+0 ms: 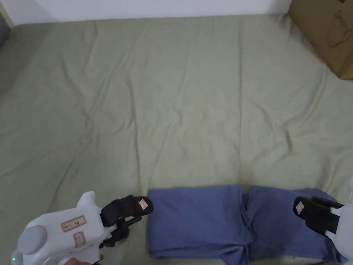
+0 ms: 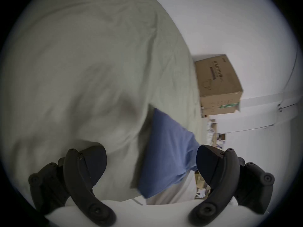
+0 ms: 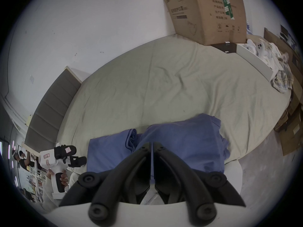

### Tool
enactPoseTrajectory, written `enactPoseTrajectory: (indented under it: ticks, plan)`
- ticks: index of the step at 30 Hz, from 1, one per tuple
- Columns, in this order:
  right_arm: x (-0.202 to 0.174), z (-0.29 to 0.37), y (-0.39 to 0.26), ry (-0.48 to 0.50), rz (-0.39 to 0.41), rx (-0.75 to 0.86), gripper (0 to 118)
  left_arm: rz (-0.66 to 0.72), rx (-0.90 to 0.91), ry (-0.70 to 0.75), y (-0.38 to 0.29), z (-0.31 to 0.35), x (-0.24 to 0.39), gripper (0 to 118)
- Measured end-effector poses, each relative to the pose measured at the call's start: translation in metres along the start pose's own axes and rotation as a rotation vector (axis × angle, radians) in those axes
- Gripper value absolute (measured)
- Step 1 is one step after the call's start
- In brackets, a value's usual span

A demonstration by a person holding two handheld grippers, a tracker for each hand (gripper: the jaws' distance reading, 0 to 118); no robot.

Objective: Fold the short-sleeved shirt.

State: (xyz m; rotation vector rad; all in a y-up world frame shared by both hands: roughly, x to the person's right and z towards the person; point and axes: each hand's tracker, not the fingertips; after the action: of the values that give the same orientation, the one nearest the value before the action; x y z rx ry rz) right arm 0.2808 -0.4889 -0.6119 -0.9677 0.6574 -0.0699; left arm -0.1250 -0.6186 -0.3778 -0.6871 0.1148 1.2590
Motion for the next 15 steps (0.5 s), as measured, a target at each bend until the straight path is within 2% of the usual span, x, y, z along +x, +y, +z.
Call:
enactPoseTrajectory:
  ticks: [5, 6, 7, 8, 9, 10, 11, 13, 15]
  plan:
    - [-0.020, -0.008, 0.005, 0.009, 0.027, -0.023, 3, 0.025, -0.107, -0.127, 0.003, -0.043, 0.006, 112]
    - [-0.025, -0.010, 0.005, 0.017, 0.037, -0.024, 3, 0.015, -0.126, -0.161, 0.001, -0.051, 0.007, 110]
    - [-0.030, -0.011, 0.006, 0.019, 0.048, -0.027, 3, -0.002, -0.145, -0.165, 0.000, -0.057, 0.008, 102]
    - [-0.034, -0.013, 0.006, 0.021, 0.059, -0.031, 3, -0.010, -0.176, -0.162, -0.001, -0.061, 0.009, 75]
    - [-0.039, -0.015, 0.007, 0.025, 0.073, -0.037, 3, -0.005, -0.208, -0.062, -0.002, -0.070, 0.004, 8]
    - [-0.043, -0.016, 0.007, 0.029, 0.086, -0.043, 3, -0.018, -0.219, -0.022, -0.004, -0.072, 0.003, 10]
    - [-0.046, -0.017, 0.007, 0.029, 0.098, -0.049, 3, -0.040, -0.229, -0.063, -0.002, -0.069, 0.002, 10]
    - [-0.051, -0.017, 0.007, 0.029, 0.120, -0.052, 3, 0.006, -0.183, -0.147, 0.004, -0.060, 0.005, 10]
    - [-0.054, -0.020, 0.008, 0.028, 0.130, -0.061, 3, -0.011, -0.182, -0.155, 0.015, -0.052, 0.005, 10]
